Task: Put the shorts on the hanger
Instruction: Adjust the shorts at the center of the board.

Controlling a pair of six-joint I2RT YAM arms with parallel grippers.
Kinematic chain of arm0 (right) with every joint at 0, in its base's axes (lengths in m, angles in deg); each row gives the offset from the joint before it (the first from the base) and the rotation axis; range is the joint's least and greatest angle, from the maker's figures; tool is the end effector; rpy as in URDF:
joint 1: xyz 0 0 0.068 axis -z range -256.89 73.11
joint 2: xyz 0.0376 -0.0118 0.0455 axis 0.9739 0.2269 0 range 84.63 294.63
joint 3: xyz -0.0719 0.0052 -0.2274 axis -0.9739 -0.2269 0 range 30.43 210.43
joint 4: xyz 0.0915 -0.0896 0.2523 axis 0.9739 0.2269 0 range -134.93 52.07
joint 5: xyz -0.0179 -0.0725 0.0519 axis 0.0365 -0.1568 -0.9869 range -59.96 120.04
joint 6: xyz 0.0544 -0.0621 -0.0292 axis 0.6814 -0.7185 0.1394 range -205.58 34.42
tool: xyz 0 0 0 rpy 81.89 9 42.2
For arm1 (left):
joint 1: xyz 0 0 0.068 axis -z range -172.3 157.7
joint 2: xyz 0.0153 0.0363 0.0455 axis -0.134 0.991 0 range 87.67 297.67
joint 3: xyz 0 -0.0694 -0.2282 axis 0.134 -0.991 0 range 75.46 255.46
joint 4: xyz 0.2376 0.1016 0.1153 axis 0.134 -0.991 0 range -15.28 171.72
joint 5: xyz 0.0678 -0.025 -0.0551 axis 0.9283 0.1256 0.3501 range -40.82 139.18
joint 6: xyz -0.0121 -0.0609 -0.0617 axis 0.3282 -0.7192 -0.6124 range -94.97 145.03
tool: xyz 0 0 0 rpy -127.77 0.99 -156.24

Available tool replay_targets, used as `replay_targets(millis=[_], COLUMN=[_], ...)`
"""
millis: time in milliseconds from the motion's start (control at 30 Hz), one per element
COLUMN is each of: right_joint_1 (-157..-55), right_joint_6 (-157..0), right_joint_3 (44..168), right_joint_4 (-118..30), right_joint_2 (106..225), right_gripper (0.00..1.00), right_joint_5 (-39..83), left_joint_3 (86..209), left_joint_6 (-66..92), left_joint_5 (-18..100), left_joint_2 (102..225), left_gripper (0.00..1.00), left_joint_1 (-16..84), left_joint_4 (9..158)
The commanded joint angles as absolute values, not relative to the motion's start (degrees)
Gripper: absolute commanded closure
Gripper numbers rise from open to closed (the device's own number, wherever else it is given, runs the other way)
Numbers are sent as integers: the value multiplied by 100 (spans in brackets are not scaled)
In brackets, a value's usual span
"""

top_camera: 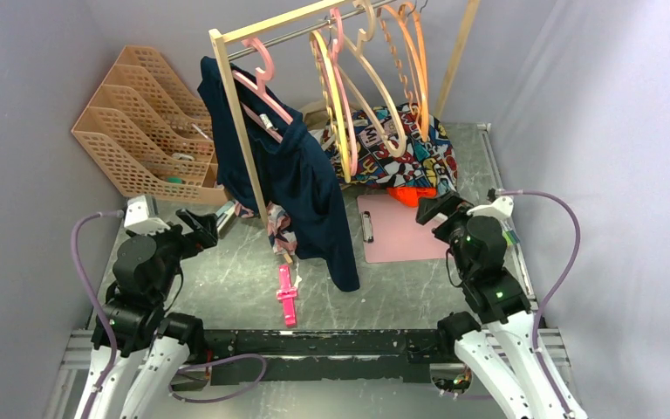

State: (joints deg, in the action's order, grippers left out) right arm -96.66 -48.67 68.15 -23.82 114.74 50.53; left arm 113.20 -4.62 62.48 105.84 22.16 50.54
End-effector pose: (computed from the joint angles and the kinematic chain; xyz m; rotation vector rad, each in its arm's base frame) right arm 0.2187 0.0498 0.2887 0.5188 1.7317 0.3850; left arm 0.1805 -0.0279 0.3009 -0.4016 1.7355 -0.3513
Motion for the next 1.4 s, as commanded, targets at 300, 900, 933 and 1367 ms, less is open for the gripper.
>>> replay_targets(millis=[300, 900, 933, 1367], right_joint_1=[-9719, -9772, -9776, -10142], right_joint_6=[-5661, -5894, -5747, -4777], right_joint_3=[7322, 7404, 7184, 6087], right_joint_4=[-2209, -1833, -1953, -3504], right_joint_2=[11442, 12375, 12398, 13205], right_gripper=[0, 9, 10, 21], right_joint_5=[4387, 2074, 1983, 2276], left_joint_3=[11215, 11220, 11213, 10998], left_joint_6=[-366, -825, -838, -1462], left_joint_5=[6054, 6002, 5939, 5151], left_joint_2=[10649, 11413, 11480, 12545], left_gripper=[2, 2, 2, 7], left_joint_1=[2308, 2308, 2310, 2308], left_joint_4=[5283, 5148, 5160, 5356])
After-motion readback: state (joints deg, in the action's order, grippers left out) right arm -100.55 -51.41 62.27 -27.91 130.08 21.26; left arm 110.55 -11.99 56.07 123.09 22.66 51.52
